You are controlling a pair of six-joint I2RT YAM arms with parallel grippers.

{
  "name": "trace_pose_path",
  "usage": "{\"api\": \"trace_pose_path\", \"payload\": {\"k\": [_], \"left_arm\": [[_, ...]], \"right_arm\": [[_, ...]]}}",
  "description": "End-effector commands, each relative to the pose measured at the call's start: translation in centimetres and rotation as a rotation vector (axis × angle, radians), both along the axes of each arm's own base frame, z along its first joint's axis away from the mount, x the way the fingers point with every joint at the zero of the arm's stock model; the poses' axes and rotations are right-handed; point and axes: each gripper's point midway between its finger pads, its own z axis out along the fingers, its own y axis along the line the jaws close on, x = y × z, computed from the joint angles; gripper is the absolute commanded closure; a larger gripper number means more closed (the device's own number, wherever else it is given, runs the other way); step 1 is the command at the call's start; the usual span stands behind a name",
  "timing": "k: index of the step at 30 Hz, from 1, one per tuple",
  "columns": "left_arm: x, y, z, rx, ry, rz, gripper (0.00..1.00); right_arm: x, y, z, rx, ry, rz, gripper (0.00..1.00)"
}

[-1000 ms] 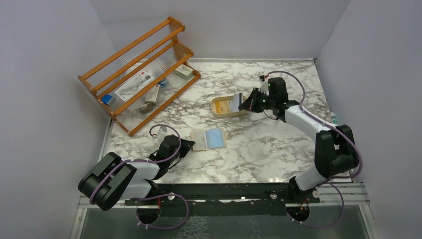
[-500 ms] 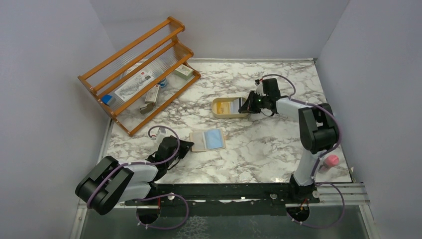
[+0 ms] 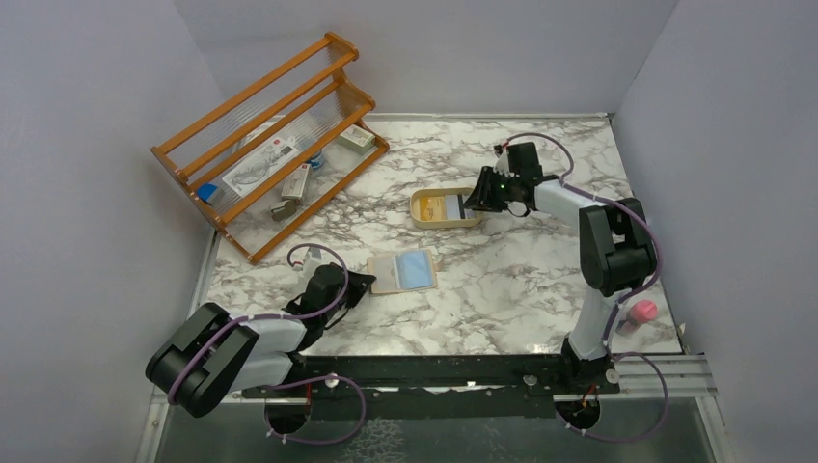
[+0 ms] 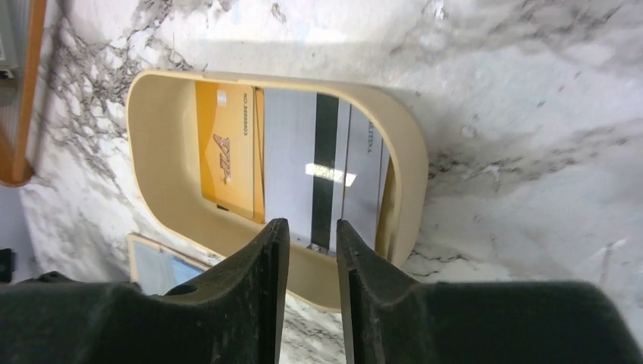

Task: Take the credit cards out of the card holder

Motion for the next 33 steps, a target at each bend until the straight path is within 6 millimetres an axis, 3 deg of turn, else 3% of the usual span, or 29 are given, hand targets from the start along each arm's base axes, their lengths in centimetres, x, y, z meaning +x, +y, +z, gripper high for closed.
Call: {"api": "trace_pose_path", "payload": {"k": [1,8,11,13,18,24,28,33], "left_arm": [[-1.6,1.8,-2.8,0.098,0.083,0.015,1.0],[-0.7,1.6,-1.4,0.136,0.037,-0.008,1.0],[-0.1,1.2,-0.3,0.149,0.005,-0.026,1.0],[0.2,1.0,0.2,0.153,-0.01,-0.033,1.0],[1.0,0.2,1.1,0.159,-0.03,-0.058,1.0],[1.4,-0.7,2.0,0.154,-0.048,-0.089,1.0],[1.5,-0.8,2.6,0.149,-0.069,-0.094,1.0],[1.4,-0.9,2.8,0.144,-0.075,-0.099,1.0]], "right_arm": [[1.7,-1.1,2.8,-0.083,-0.082,-0.022,0.59],[3.5,-1.5,8.0,-0.104,-0.215,-0.039,0.45],[2.5,-0.9,10.1,-0.068,-0.244,-0.023,0.42],[1.0,0.7,10.9,-0.052,-0.268,0.007,0.39],[-6.3,10.4,8.3,-0.003,-0.174,0.194,0.38],[-12.0,18.3,4.8,0.076,-0.081,0.338,0.38],[-13.4,21.3,3.0,0.025,-0.075,0.397,0.33],[-13.3,22.0,1.8,-0.032,-0.086,0.399,0.3]]}}
